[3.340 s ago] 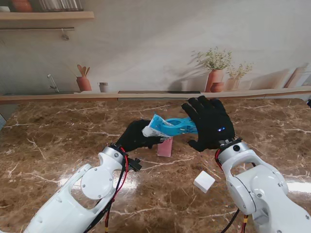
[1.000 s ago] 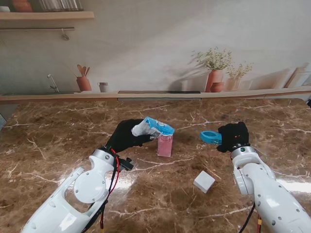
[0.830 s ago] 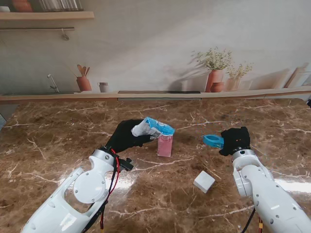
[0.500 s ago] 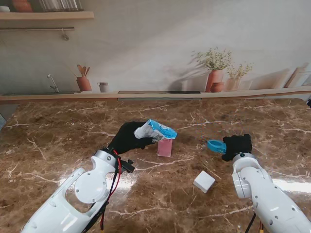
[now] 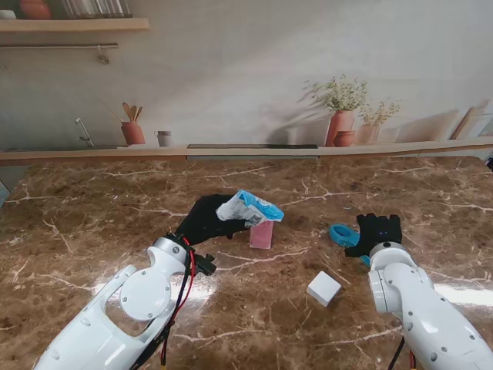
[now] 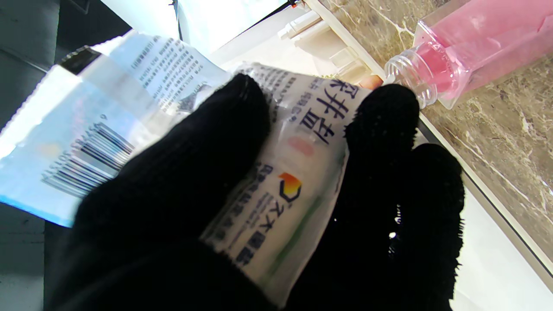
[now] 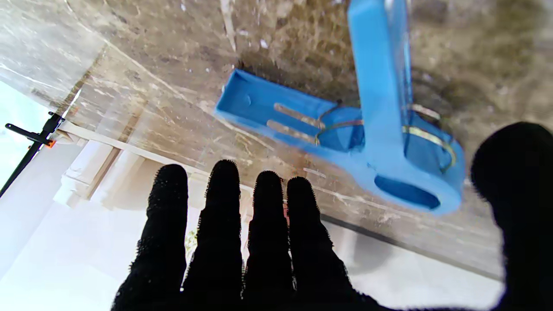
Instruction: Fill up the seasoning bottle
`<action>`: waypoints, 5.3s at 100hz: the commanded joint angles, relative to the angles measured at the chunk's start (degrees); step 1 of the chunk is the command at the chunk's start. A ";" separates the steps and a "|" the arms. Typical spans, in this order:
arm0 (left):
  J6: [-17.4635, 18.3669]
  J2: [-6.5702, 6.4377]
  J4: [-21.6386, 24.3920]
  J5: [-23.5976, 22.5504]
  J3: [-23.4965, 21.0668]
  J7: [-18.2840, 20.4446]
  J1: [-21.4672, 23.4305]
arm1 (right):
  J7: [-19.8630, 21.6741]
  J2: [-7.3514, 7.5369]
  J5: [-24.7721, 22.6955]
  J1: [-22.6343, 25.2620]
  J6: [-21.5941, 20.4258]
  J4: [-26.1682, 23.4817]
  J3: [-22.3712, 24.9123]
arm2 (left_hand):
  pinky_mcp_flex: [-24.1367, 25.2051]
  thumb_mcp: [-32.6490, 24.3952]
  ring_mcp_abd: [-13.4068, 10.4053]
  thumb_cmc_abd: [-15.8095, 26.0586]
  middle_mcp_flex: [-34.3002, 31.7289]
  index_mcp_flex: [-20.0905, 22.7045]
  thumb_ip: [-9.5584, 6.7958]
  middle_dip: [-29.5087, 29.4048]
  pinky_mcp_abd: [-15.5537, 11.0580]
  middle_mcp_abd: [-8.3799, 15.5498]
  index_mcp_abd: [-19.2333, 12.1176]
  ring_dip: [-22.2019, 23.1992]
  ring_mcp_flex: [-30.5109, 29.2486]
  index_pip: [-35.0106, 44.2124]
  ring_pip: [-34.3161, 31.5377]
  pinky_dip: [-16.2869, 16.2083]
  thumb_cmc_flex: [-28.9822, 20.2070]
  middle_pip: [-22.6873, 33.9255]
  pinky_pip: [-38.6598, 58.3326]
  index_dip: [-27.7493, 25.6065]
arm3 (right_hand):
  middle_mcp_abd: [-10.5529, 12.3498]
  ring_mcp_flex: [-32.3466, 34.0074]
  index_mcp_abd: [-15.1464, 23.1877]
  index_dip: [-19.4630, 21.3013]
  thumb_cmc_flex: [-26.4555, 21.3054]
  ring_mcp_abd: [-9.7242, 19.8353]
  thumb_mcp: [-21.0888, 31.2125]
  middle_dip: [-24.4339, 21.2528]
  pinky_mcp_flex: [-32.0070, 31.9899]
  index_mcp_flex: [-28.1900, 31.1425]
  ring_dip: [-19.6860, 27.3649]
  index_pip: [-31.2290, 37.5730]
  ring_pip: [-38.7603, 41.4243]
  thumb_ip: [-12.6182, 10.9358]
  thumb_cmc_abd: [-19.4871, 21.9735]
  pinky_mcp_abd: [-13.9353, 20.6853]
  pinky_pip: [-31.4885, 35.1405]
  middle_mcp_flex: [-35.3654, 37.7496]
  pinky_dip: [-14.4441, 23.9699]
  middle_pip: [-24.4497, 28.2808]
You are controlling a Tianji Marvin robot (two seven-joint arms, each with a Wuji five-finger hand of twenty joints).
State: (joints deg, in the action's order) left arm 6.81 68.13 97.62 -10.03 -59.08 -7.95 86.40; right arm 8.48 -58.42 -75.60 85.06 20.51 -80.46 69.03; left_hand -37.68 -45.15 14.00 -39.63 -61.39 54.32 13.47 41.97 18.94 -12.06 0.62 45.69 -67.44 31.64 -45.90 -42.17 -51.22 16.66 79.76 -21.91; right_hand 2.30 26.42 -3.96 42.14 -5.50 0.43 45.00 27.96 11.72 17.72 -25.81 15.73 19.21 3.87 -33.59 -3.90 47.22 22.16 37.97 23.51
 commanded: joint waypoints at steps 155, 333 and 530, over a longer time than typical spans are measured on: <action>-0.34 -1.40 -1.61 4.60 -1.19 8.37 -1.46 | -15.96 -6.55 40.36 13.12 -20.02 -34.68 2.37 | 8.51 -2.34 0.39 15.96 -0.81 3.07 -2.56 6.50 3.28 7.27 -6.50 6.57 6.16 26.05 -2.43 -6.08 -13.68 16.17 -5.47 -16.96 | 4.97 42.96 22.58 2.45 -34.74 -0.67 25.28 23.32 33.30 37.54 -18.76 35.25 32.70 9.76 -7.08 -4.03 35.47 51.03 4.51 13.16; -17.50 -5.29 -10.25 2.82 -0.08 30.91 -20.76 | -22.53 -5.46 26.73 12.15 -17.05 -11.42 6.47 | 2.98 -5.87 0.89 15.41 -1.78 1.59 -0.83 5.38 4.69 2.76 -3.31 9.76 -0.53 25.45 -7.98 -8.00 -13.04 22.00 -0.17 -21.19 | 0.68 3.57 8.00 -14.46 2.79 2.81 -1.33 -16.59 0.47 9.48 14.75 -3.48 -13.03 -4.12 9.57 6.94 -15.27 9.72 -21.31 -16.67; -30.02 -6.19 -14.04 -13.21 22.65 40.04 -44.99 | -25.96 -6.77 32.56 13.28 -16.42 -7.73 6.45 | -2.03 -8.94 -1.10 12.76 -2.53 1.87 1.55 2.32 4.45 1.26 -0.38 8.41 -4.28 21.49 -9.46 -5.78 -11.75 18.78 2.48 -16.06 | 0.05 2.91 9.94 -12.62 -0.97 0.78 -0.87 -13.97 -0.37 10.34 11.89 -2.17 -11.94 -3.28 10.58 4.42 -14.95 10.23 -18.05 -15.81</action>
State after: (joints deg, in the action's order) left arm -23.30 61.48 83.67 -23.16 -36.45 32.03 42.37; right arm -18.02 -64.97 -43.42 97.74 3.96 -88.79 75.45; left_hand -38.25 -39.58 16.17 -34.88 -58.17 49.99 16.42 43.42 23.68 -14.40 2.26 54.70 -68.03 37.16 -51.79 -48.56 -54.74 26.17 77.52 -35.78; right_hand 2.60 31.23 4.95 28.70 -6.52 1.34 43.28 13.28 12.36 28.68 -12.82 13.49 7.14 1.54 -23.71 0.67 33.53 32.82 18.89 7.52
